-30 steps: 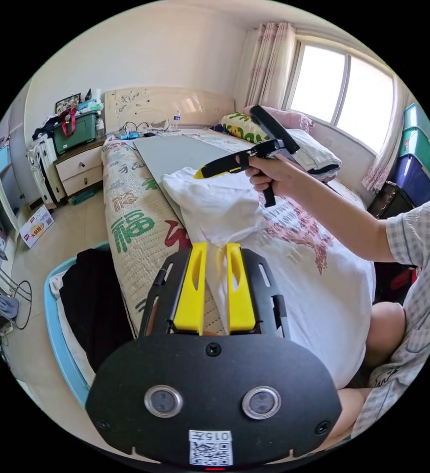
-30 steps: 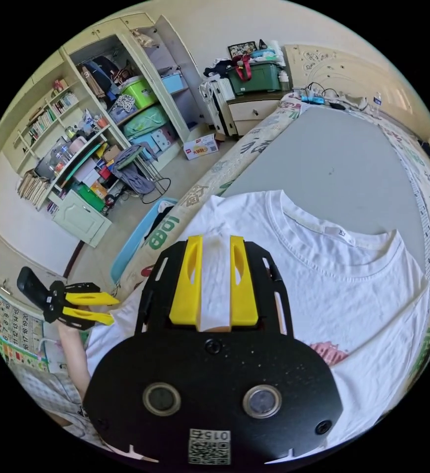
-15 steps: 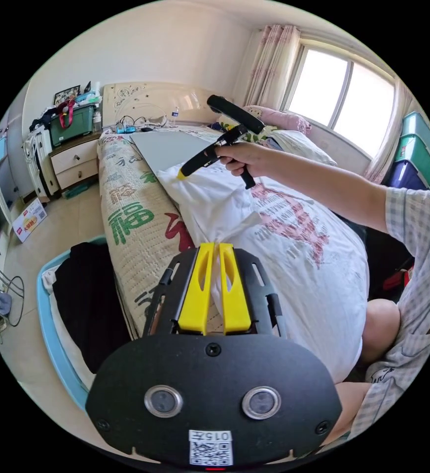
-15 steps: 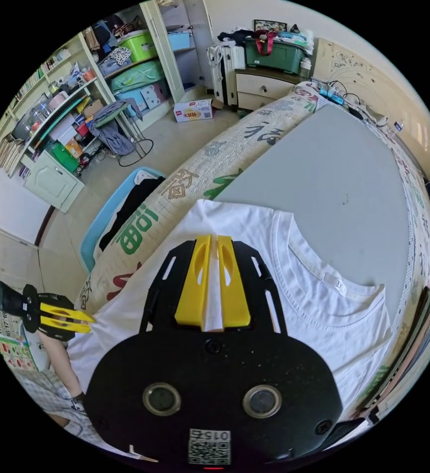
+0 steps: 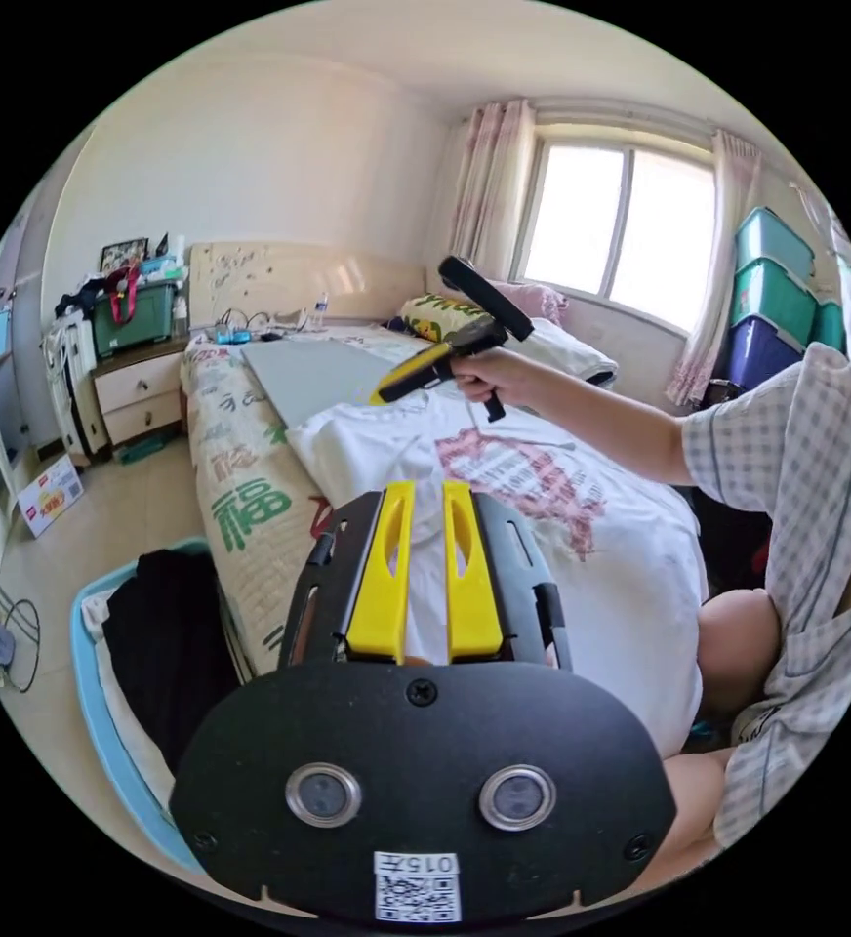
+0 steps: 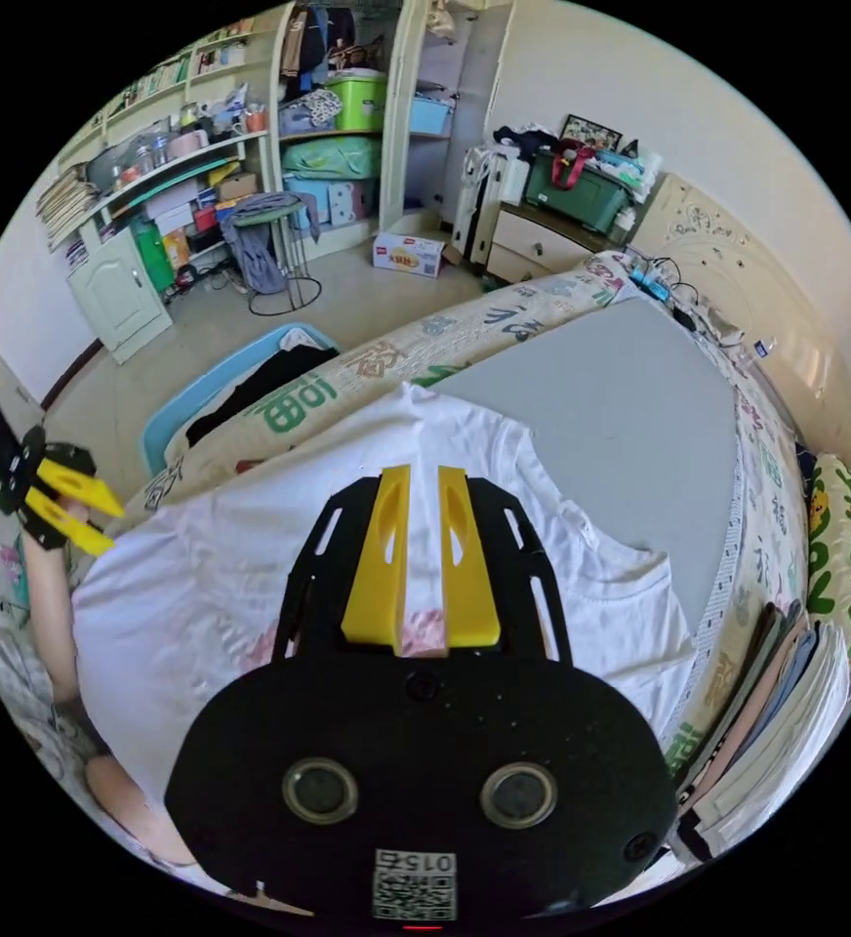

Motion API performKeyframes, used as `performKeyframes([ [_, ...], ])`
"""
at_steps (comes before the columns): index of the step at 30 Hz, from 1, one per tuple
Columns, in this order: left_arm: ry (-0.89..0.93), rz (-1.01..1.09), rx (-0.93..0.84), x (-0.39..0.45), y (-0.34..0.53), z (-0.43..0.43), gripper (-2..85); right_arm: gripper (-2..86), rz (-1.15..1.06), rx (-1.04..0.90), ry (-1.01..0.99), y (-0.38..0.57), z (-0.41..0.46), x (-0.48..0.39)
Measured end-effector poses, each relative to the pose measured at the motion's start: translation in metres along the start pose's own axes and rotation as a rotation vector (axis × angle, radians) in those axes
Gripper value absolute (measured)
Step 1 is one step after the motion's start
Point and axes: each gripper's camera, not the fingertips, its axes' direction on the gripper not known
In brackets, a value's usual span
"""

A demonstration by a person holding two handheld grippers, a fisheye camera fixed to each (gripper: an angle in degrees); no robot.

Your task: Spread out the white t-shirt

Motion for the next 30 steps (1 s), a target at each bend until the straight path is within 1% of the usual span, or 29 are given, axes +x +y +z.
performKeyframes([
  [3,0.042,-0.032,-0.076,0.000,-0.014,0.019,8.2,6.8,0.046,-0.035,-0.033,0.013,0.021,0.014],
  [7,0.019,-0.031,-0.181,0.003,-0.025,0.046,8.2,8.1,0.125,-0.007,-0.123,0.014,0.051,0.040],
  [9,0.003,-0.031,-0.238,0.003,-0.029,0.056,8.0,8.0,0.119,-0.024,-0.176,0.011,0.068,0.051],
  [10,-0.004,-0.031,-0.269,0.003,-0.031,0.061,7.8,7.9,0.099,-0.078,-0.202,0.006,0.082,0.055],
  [11,-0.018,-0.035,-0.294,0.003,-0.034,0.066,7.4,8.0,0.087,-0.092,-0.219,0.002,0.091,0.058],
  [14,-0.028,-0.040,-0.349,0.002,-0.038,0.075,5.2,8.0,0.100,-0.085,-0.254,-0.002,0.102,0.068],
  [18,0.011,-0.035,-0.347,-0.001,-0.043,0.075,1.0,6.0,0.075,-0.090,-0.248,-0.013,0.112,0.065],
  [20,0.043,-0.034,-0.288,-0.003,-0.043,0.064,-0.1,4.9,0.059,-0.097,-0.200,-0.023,0.121,0.056],
  [24,0.082,-0.063,-0.238,-0.010,-0.044,0.054,-0.6,1.6,0.024,-0.093,-0.158,-0.034,0.129,0.042],
  [26,0.074,-0.054,-0.264,-0.009,-0.047,0.055,-0.7,-0.2,0.025,-0.097,-0.171,-0.039,0.134,0.041],
  [30,0.051,-0.017,-0.346,-0.001,-0.054,0.070,-0.7,-0.8,0.023,-0.128,-0.168,-0.044,0.150,0.037],
])
